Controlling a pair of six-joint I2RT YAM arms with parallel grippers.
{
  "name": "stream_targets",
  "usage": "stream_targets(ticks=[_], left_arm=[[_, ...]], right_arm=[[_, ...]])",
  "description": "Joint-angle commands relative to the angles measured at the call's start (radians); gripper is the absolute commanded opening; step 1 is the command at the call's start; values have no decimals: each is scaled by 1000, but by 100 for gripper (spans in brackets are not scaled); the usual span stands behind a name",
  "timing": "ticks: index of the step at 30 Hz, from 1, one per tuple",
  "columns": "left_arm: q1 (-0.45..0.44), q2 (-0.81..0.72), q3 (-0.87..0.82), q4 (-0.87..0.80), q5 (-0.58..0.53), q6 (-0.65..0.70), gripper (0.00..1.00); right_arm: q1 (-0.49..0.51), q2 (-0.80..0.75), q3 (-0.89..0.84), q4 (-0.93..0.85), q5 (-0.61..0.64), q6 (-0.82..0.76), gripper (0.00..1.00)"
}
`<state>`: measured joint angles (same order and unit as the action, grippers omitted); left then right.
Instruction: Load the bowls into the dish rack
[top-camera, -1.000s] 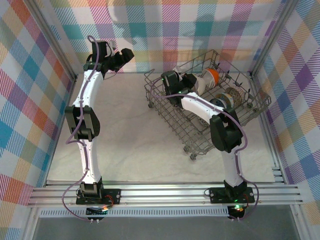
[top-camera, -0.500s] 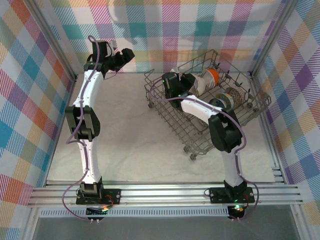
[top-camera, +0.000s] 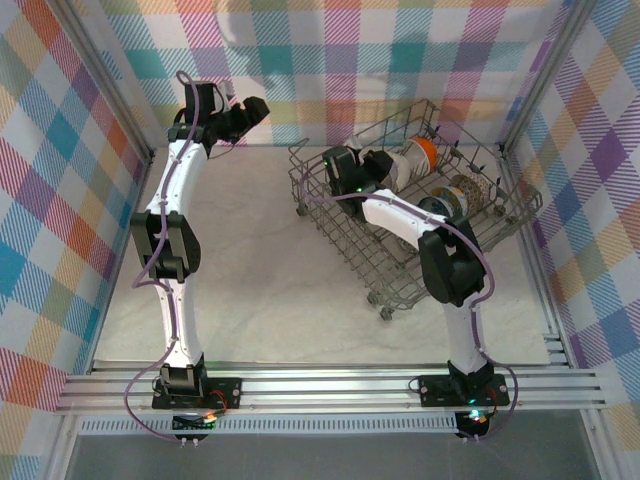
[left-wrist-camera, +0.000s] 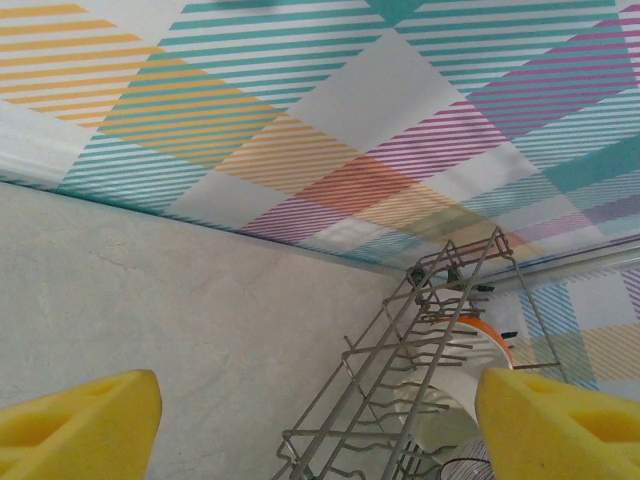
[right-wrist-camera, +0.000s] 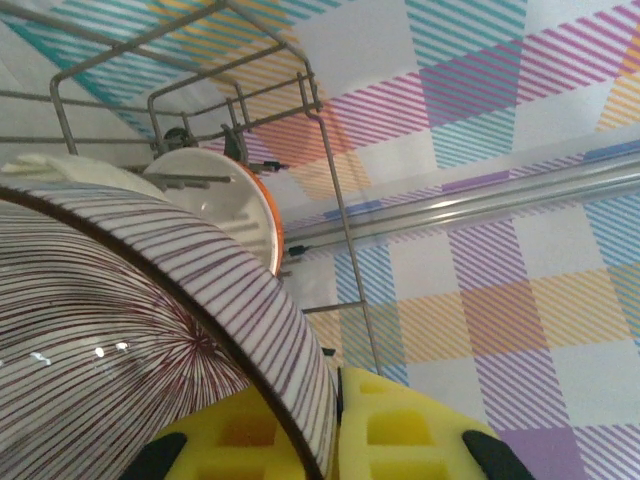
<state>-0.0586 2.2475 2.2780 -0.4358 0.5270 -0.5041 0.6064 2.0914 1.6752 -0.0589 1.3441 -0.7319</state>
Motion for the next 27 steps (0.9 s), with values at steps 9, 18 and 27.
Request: stream_targets(ticks=[9,18,27], left_arm=[[-12,-52,-6,19,17,-4,82],[-14,-52,-6,19,18,-3,82],[-12,-53,-6,18,18,-1,82]], right_arm=[[1,28,103,-233,0,165,0],[5,71,179,-286,-16,178,0],[4,116,250,-361,-32,202,0]])
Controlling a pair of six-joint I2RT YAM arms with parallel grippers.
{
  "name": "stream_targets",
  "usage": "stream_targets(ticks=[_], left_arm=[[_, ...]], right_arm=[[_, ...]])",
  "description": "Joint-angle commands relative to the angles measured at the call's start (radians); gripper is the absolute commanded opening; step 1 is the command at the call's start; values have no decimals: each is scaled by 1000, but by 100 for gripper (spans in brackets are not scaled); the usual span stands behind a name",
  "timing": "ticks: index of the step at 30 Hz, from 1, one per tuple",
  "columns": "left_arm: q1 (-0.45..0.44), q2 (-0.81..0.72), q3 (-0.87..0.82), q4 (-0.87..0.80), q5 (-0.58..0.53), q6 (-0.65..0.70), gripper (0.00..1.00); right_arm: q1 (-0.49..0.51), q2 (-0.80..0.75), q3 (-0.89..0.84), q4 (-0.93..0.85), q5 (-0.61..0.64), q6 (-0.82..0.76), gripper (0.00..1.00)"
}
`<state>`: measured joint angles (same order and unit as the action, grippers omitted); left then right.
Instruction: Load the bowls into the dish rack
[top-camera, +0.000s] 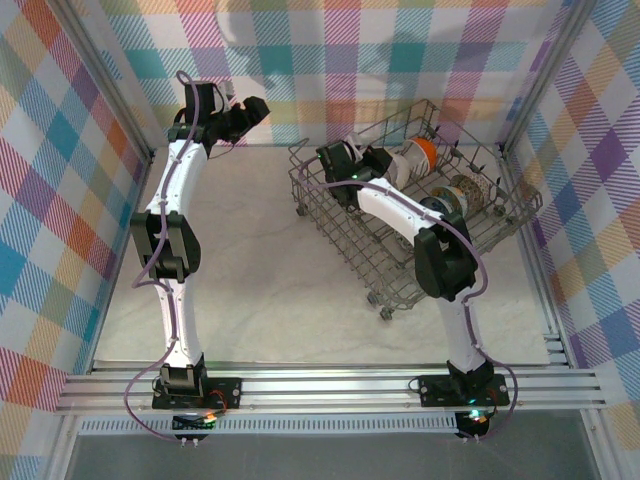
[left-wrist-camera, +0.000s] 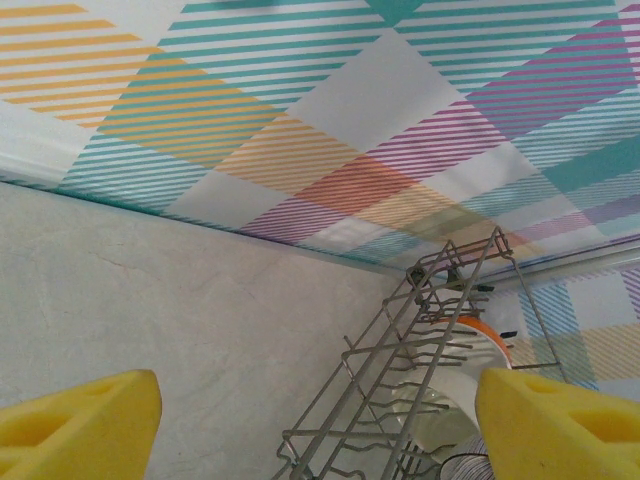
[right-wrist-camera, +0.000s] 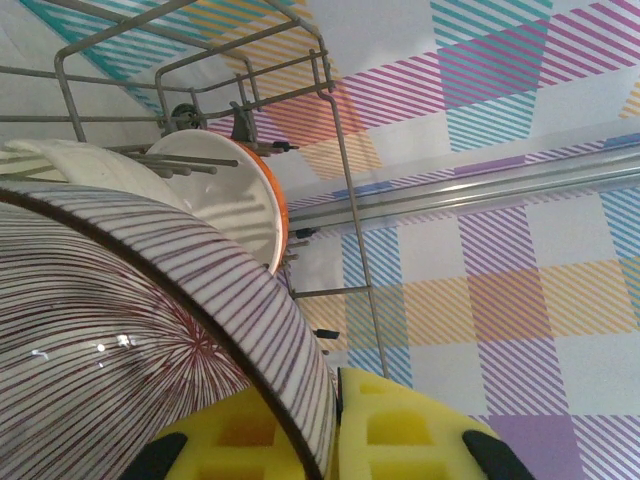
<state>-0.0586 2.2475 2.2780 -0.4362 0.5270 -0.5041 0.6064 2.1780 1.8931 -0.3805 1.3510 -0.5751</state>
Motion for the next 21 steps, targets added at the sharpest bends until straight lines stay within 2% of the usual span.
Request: stream_targets(ticks=[1,21], left_arm=[[-14,-52,-6,18,18,-1,82],[-12,-55,-10,12,19,7,82]], right_arm=[[4,34,38,-50,-42,54,0],[22,84,97,-102,-86,43,0]])
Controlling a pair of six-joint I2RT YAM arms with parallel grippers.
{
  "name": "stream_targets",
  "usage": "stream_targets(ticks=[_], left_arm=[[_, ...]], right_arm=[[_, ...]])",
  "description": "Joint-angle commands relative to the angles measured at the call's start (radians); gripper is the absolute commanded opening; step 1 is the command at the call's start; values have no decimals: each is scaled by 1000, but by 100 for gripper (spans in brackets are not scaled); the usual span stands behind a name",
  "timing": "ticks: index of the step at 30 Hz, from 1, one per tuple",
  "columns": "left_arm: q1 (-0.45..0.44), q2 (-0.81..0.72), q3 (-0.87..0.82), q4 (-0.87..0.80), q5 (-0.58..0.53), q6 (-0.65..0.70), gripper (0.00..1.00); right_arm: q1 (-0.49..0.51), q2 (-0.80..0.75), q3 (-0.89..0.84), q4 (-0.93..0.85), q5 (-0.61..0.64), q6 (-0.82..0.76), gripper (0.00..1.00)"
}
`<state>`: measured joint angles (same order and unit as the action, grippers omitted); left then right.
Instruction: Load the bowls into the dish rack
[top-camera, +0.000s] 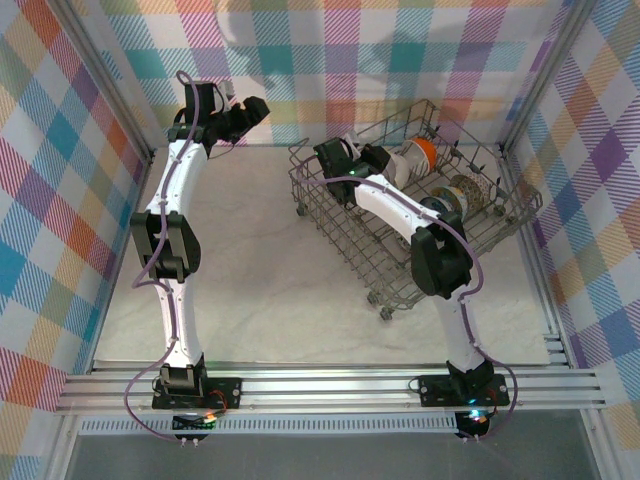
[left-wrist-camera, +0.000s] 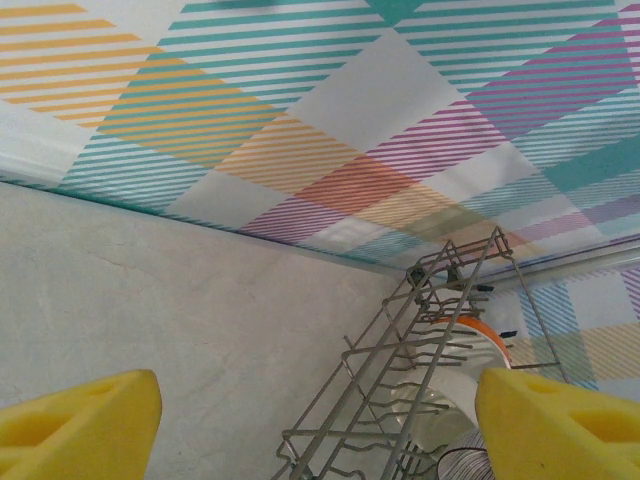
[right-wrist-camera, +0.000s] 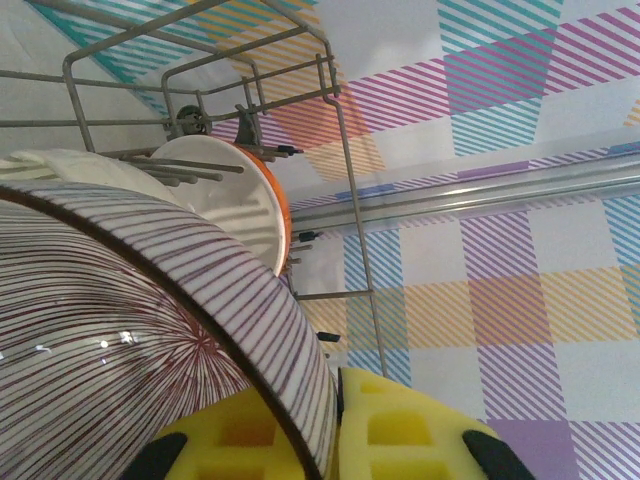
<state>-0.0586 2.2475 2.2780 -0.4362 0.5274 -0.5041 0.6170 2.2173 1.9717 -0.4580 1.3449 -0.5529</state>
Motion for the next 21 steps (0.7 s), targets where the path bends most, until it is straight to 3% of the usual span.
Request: stream_targets(ticks=[1,21], left_arm=[[-13,-54,-10,11,19,6,82],[-12,-72,-32,14,17,15,82]], right_arm=[[13,46,22,-29,-83,21,0],[18,81,49,-100,-131,30,0]])
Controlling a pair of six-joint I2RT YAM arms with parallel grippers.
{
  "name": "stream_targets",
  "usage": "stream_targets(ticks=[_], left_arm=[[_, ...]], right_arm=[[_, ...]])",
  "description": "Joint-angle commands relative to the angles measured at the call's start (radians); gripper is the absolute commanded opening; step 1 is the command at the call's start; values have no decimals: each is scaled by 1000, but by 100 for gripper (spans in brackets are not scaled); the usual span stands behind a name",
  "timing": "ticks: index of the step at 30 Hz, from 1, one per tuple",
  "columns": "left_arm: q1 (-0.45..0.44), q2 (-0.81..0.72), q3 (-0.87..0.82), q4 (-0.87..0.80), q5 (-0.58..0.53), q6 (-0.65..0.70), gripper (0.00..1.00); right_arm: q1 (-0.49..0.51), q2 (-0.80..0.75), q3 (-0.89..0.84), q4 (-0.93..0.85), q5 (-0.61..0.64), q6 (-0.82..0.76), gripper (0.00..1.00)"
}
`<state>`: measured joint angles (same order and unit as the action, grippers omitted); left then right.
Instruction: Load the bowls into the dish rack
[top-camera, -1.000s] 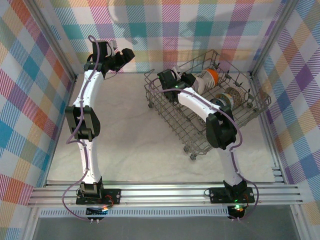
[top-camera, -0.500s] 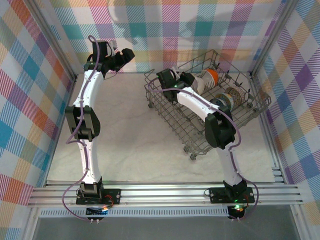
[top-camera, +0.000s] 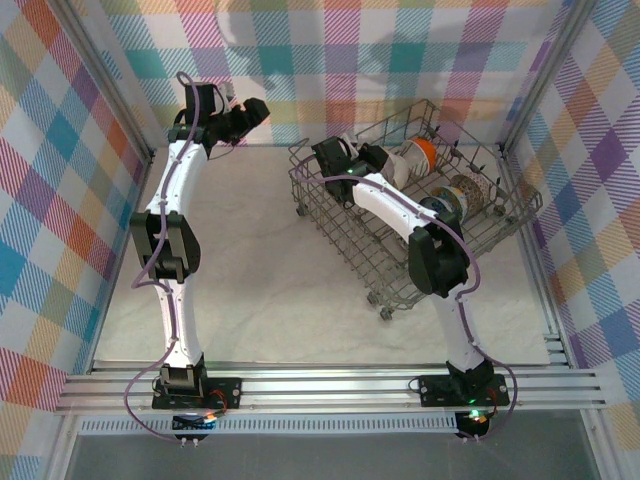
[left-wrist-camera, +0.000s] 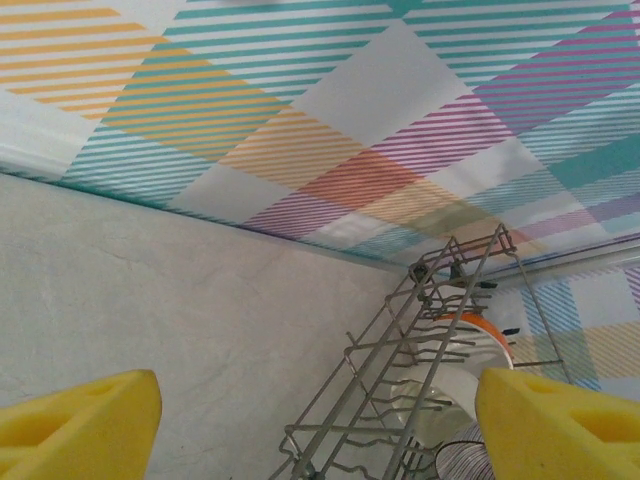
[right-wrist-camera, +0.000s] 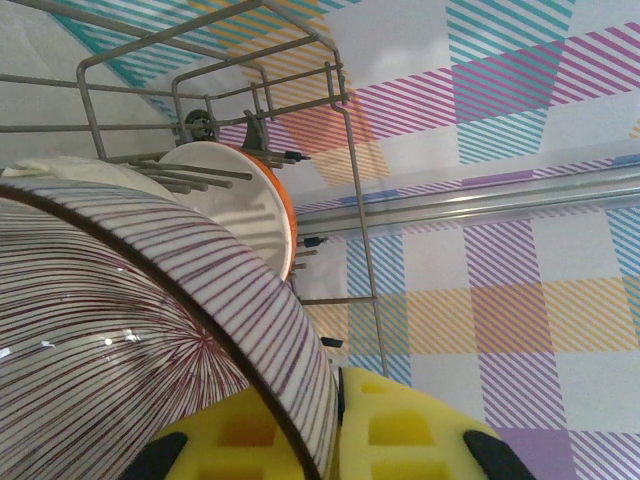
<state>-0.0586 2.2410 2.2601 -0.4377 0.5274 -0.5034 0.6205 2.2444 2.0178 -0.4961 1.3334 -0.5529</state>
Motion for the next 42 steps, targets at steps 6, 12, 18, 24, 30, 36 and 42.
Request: stream_targets(ticks=[6,12,18,24,30,36,42], left_arm=[[-12,-66,-16,17,17,14,82],[-13,-68,-20,17,17,14,82],[-12,-72,-29,20,16,14,82],[-12,-76,-34,25,16,15,82],[-13,-75,-34,27,17,12,82],[-12,-76,-37,29,21,13,82],[-12,-77,-37,30,20,14,82]], right_arm=[[15,61,9,-74,-125,33,0],[15,66,15,-86,-130,38,4],[15,77,37,-105,-138,46,7],[16,78,39,-113,-145,50,9],[18,84,43,-119,-151,43,11],[21,99,63,-137,-157,46,13],[22,107,77,-149,-161,49,15]])
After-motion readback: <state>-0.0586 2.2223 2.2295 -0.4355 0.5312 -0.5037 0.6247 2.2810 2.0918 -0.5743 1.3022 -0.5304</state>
